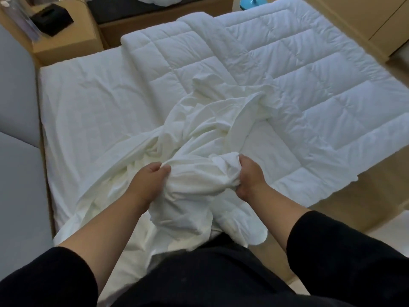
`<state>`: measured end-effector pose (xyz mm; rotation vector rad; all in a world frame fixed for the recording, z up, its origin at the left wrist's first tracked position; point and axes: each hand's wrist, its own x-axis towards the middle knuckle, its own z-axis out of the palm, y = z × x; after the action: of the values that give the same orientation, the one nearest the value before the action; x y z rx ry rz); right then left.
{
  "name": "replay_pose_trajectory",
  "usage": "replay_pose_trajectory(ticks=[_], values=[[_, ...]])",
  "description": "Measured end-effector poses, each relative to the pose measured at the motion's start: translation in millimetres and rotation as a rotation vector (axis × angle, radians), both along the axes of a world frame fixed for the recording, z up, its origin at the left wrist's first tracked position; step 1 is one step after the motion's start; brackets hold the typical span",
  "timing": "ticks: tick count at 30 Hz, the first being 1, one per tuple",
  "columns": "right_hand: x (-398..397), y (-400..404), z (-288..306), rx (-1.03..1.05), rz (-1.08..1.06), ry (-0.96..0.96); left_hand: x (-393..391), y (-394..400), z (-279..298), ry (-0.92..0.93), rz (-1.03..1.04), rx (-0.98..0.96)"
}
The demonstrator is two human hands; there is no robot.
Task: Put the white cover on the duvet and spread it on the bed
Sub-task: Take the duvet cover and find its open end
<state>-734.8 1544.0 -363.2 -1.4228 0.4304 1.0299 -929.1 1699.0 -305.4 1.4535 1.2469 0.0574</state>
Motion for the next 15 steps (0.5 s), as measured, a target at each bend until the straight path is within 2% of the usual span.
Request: replay_pose_trajectory(ticks=[3, 5, 6, 8, 9, 10, 11, 15], values=[[-10.2, -41.0, 19.6, -0.090, 0.118, -0.127, -39.1, -17.0, -7.0, 0.078, -0.235, 0.005], [-21.3, -72.8, 37.1, -0.238, 0.405, -0.261, -56.1, -29.6, -15.5, 0.090, -0.334, -0.019], [-25.7, -88.8, 46.4, -0.357, 0.616, -0.309, -61.5, -35.5, -18.7, 0.099, -0.378, -0.022], [-35.6, -117.2, 61.0, -0.777, 1.130, -0.385, -71.2, -45.8, -20.8, 0.113, -0.492, 0.017], [-38.0, -133.2, 64.8, -0.986, 1.303, -0.430, -75.6, -48.9, -21.3, 0.121, -0.542, 0.047], [-35.5, -150.2, 63.2, -1.143, 1.375, -0.491, -80.3, -50.9, -21.3, 0.130, -0.576, 0.066], [-31.1, -168.2, 61.5, -1.234, 1.334, -0.566, -84.3, -51.5, -23.1, 0.136, -0.592, 0.076], [-19.7, -230.9, 56.3, -1.369, 0.837, -0.763, -100.8, -53.7, -37.8, 0.167, -0.602, 0.092]])
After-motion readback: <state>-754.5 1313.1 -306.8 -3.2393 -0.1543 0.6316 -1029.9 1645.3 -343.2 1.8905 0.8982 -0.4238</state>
